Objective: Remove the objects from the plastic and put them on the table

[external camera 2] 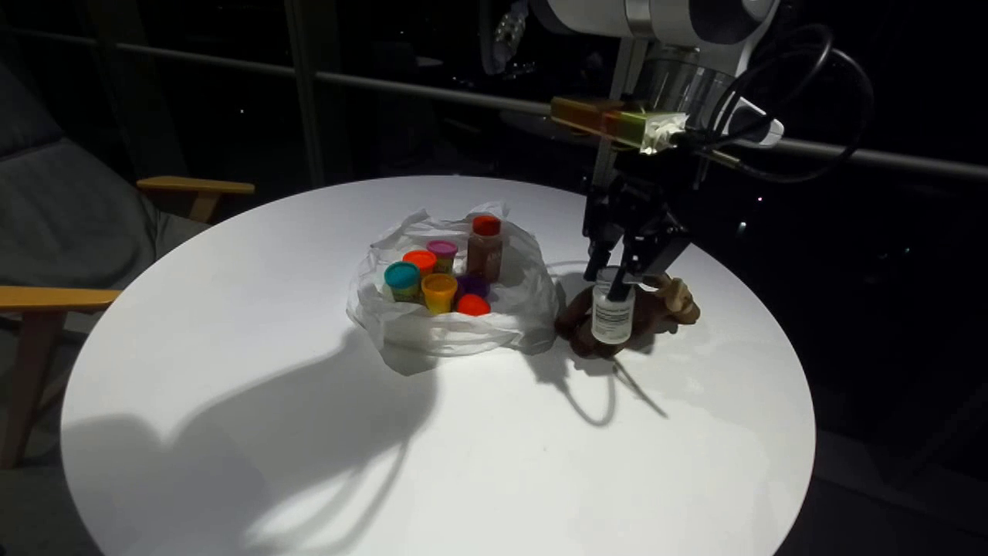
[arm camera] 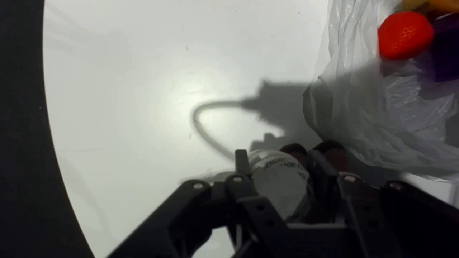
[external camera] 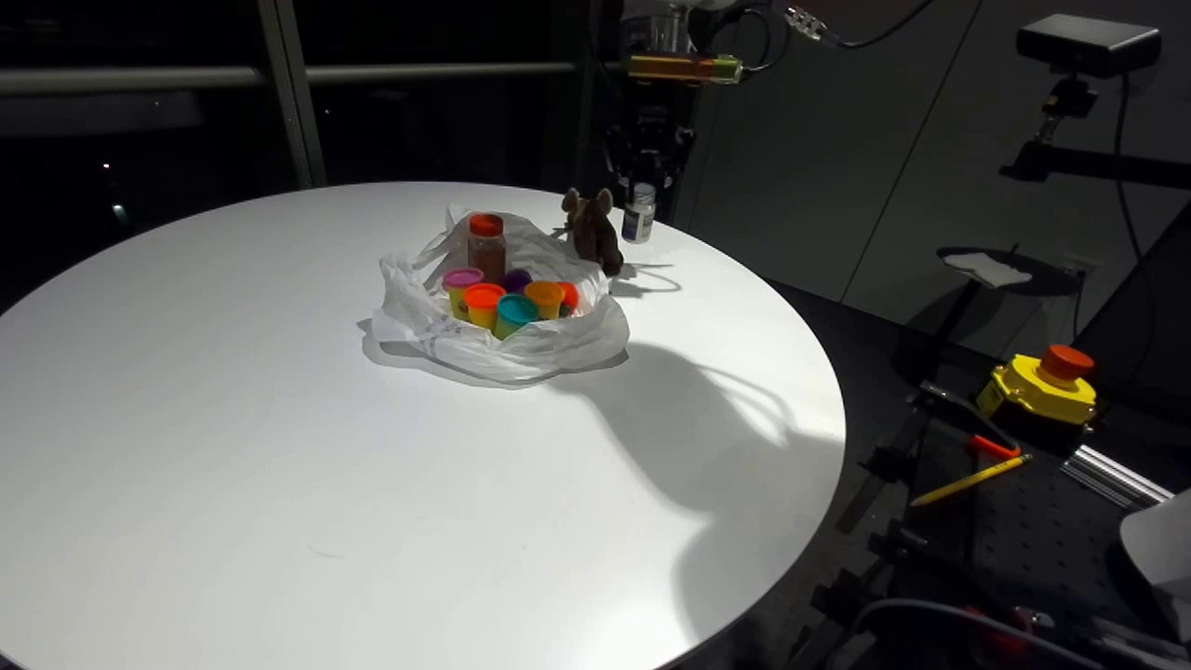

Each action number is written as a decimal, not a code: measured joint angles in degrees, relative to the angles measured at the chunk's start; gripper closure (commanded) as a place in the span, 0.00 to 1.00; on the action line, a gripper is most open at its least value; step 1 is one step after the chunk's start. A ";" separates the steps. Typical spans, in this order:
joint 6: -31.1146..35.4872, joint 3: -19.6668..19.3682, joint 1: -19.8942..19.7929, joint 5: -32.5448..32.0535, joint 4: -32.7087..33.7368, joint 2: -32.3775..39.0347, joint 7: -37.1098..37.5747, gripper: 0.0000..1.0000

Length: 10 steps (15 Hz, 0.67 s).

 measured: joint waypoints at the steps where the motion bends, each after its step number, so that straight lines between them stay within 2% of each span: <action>1: -0.15 0.00 -0.36 0.00 -0.83 -0.07 -0.18 0.79; 8: -3.10 0.21 -1.75 0.08 -1.99 2.07 -1.68 0.80; 9: -3.25 0.30 -2.03 0.12 -1.75 2.62 -1.79 0.46; 10: -3.27 0.33 -2.27 0.20 -1.42 3.14 -1.90 0.30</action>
